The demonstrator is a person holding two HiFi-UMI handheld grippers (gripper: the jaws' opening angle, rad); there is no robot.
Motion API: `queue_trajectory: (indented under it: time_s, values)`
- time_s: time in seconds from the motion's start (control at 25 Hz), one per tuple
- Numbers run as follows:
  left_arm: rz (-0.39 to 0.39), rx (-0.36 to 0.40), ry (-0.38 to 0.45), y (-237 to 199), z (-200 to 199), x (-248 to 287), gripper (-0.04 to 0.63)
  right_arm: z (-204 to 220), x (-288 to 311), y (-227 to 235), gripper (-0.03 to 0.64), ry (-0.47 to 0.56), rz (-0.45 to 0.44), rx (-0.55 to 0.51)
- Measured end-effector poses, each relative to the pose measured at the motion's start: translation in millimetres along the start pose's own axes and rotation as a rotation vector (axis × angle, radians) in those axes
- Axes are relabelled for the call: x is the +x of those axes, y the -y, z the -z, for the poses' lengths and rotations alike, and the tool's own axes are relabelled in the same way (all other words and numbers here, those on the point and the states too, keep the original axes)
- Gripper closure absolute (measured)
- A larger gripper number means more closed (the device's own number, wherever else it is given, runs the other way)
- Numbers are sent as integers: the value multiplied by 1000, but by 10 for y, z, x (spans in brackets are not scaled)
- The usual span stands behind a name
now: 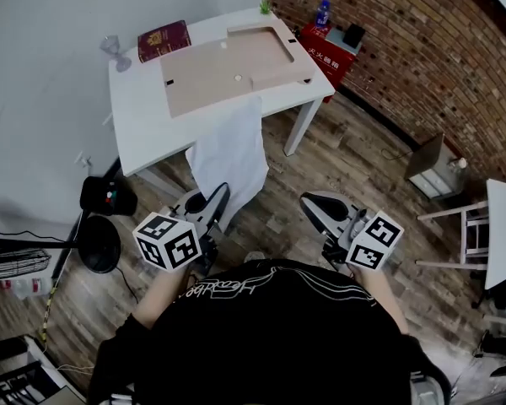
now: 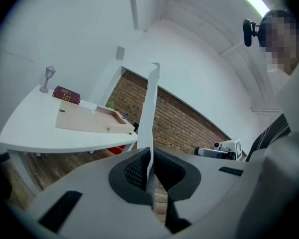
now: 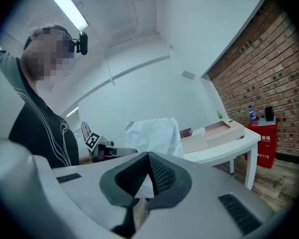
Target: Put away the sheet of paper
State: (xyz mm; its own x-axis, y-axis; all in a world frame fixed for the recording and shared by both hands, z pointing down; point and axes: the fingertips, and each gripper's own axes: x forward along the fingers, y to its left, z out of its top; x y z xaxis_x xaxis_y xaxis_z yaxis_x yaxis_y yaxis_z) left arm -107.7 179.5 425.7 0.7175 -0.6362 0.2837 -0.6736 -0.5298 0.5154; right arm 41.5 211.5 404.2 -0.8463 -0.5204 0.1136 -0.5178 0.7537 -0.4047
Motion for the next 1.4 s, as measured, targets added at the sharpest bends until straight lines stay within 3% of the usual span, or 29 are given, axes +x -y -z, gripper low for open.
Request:
queue_trajectory:
  time_s: [0.56, 1.4]
  values:
    - [-38, -19, 24, -569, -397, 368, 564, -139, 402, 532, 614, -1, -7, 29]
    - [-203, -113, 69, -1689, -1629, 1437, 565, -1147, 1628, 2314, 615, -11, -172, 55]
